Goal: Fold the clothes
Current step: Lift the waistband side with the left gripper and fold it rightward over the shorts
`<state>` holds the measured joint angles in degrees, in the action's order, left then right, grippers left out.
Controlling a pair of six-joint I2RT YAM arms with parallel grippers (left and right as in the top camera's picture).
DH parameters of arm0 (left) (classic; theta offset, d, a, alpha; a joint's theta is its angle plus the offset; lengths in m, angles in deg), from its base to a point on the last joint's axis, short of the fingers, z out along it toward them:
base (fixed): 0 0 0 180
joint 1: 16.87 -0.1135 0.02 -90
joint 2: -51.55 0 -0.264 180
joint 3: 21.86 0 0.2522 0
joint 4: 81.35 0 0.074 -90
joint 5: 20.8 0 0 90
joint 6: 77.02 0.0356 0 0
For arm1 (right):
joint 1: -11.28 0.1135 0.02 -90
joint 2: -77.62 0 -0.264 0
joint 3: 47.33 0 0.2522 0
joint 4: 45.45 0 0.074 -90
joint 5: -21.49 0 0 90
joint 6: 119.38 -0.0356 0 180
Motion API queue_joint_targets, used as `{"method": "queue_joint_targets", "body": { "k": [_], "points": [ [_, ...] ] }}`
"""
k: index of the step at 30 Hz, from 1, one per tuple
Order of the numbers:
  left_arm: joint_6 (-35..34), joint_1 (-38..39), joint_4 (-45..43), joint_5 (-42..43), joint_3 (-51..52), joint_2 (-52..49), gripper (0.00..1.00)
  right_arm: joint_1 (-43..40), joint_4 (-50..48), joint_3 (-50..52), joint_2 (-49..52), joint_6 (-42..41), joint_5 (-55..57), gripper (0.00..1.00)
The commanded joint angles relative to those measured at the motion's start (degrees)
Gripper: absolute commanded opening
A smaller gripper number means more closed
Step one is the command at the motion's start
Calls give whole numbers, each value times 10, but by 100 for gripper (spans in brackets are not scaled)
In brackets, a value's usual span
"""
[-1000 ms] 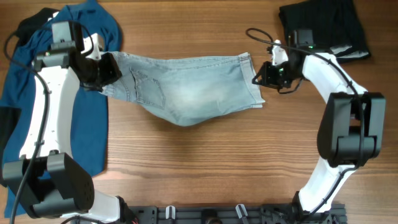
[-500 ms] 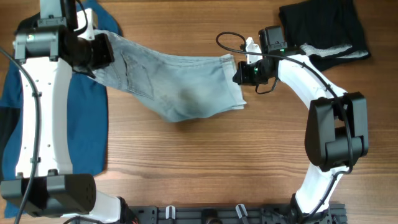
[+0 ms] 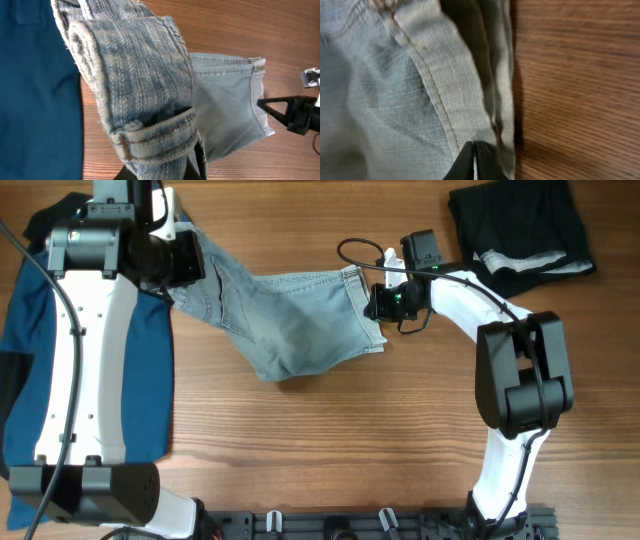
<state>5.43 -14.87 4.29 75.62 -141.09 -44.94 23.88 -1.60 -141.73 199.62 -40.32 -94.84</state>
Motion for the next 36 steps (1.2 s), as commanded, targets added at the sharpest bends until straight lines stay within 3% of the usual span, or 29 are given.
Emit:
{"method": "queue_joint_targets", "body": {
  "k": [1,5,10,23,28,33,36],
  "points": [
    [-29,5,-5,5,-16,0,4,2,-3,5,27,-13,11,4],
    [-48,12,-27,47,-6,-3,4,0,2,5,40,-42,12,4],
    [-127,66,-120,97,49,-42,4,0,6,5,50,-47,-7,4],
    [-139,199,-205,93,68,-182,4,0,4,5,50,-47,-21,4],
    [-139,174,-177,67,57,-160,4,0,3,5,50,-56,-23,4],
    [-116,86,-38,-63,18,-73,4,0,4,5,50,-58,-23,4],
    [-77,41,-3,-78,16,-47,4,0,4,5,50,-58,-23,4]
  ]
}}
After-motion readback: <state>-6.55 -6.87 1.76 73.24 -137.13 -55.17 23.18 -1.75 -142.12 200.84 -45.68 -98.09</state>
